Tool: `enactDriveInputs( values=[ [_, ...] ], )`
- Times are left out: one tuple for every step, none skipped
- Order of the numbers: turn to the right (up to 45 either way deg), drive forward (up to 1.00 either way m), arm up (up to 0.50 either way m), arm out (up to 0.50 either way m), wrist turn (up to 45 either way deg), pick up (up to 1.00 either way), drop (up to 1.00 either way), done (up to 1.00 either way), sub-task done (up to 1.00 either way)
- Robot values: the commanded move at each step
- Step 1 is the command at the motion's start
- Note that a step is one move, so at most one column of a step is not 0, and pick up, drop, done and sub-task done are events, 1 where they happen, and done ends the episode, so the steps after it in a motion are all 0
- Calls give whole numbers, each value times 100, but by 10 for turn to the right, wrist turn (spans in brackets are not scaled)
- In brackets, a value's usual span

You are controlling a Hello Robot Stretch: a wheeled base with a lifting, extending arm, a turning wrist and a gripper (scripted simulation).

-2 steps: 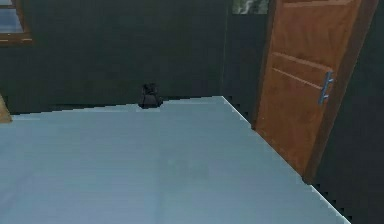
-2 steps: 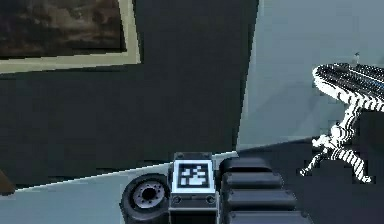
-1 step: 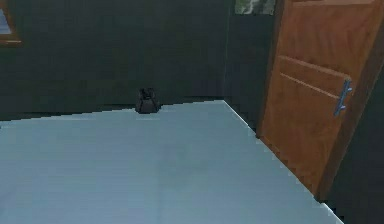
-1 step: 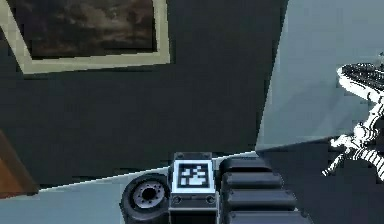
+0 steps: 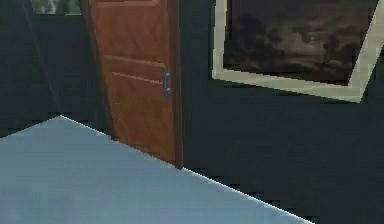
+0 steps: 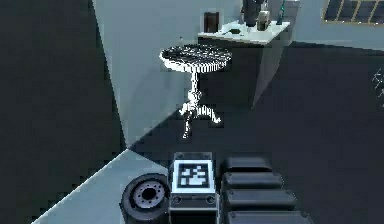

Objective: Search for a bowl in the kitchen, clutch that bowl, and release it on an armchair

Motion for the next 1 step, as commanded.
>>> enactDriveInputs(
  values=[
    [450,0,0,0,0,0,0,0,0]
  ],
)
